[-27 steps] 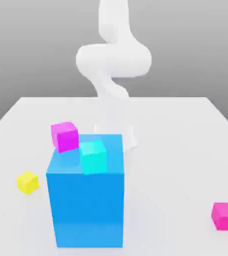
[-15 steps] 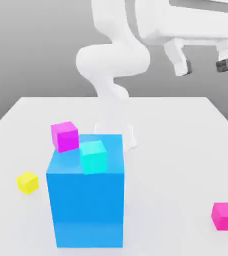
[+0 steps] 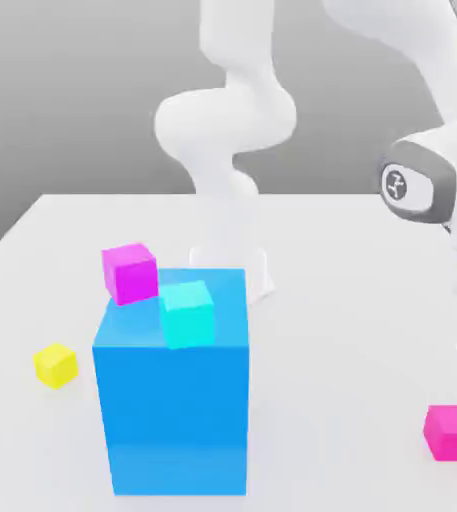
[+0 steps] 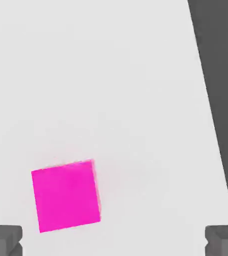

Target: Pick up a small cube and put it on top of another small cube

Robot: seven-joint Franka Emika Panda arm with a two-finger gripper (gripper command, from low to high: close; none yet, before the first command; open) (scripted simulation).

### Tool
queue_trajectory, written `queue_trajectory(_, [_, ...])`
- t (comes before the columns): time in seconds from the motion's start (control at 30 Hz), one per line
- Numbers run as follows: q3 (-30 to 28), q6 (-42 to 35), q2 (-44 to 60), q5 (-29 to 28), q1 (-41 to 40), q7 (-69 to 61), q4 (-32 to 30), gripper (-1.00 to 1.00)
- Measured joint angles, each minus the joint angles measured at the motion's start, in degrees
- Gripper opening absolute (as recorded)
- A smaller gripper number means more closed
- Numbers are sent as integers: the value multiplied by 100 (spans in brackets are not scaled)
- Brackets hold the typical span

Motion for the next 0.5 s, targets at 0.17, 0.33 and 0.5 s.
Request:
queue_trajectory(0.17, [-117, 741, 995, -212, 147, 45, 163, -100])
queue_trajectory(0.33, [-116, 729, 994, -216, 146, 49, 163, -100])
queue_trajectory(0.5, [-57, 351, 512, -163, 103, 5, 63, -100])
